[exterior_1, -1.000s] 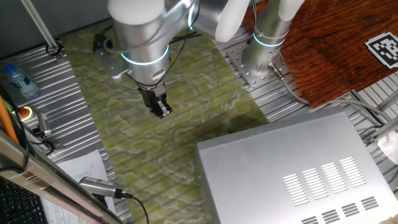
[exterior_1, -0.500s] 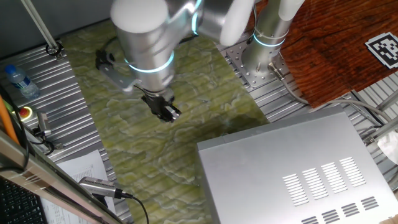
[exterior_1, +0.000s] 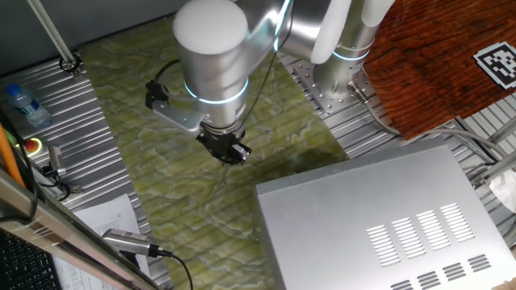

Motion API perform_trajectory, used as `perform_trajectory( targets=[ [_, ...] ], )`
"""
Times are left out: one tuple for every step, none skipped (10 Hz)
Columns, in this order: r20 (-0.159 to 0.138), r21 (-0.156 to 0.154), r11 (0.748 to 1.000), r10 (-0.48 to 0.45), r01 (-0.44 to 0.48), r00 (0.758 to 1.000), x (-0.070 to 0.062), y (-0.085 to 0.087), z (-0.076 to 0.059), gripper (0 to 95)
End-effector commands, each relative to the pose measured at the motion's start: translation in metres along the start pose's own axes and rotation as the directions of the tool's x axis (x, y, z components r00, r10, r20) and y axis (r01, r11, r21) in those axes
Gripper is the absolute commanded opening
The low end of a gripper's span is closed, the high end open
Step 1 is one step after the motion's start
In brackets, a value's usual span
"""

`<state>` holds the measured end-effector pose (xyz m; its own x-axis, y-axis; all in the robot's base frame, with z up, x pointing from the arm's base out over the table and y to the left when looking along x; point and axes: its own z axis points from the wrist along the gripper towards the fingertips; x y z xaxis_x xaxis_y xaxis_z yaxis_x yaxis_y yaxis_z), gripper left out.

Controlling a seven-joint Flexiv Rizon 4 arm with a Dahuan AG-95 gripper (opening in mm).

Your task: Open the microwave door

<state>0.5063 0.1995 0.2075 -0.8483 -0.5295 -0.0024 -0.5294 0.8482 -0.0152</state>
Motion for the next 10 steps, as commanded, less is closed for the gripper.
perform_trajectory(
  targets=[
    [0.007, 0.003, 0.996, -0.094, 0.094, 0.996, 0.0, 0.0, 0.0, 0.0],
    [0.004, 0.004, 0.988, -0.156, 0.156, 0.988, 0.0, 0.0, 0.0, 0.0],
    [0.007, 0.002, 0.984, -0.18, 0.18, 0.984, 0.0, 0.0, 0.0, 0.0],
    [0.013, -0.006, 0.981, -0.194, 0.195, 0.981, 0.0, 0.002, 0.0, 0.0],
    [0.014, -0.007, 0.977, -0.215, 0.215, 0.977, 0.0, 0.009, -0.003, 0.0],
    [0.011, -0.011, 0.973, -0.232, 0.232, 0.973, 0.0, 0.015, -0.004, 0.0],
    [0.009, -0.013, 0.968, -0.249, 0.249, 0.969, 0.0, 0.026, -0.006, 0.0],
    [0.013, -0.017, 0.964, -0.266, 0.266, 0.964, 0.0, 0.04, -0.007, 0.0],
    [0.025, -0.026, 0.962, -0.273, 0.273, 0.962, 0.001, 0.051, -0.008, 0.0],
    [0.03, -0.029, 0.96, -0.276, 0.277, 0.961, 0.002, 0.058, -0.009, 0.0]
  ],
)
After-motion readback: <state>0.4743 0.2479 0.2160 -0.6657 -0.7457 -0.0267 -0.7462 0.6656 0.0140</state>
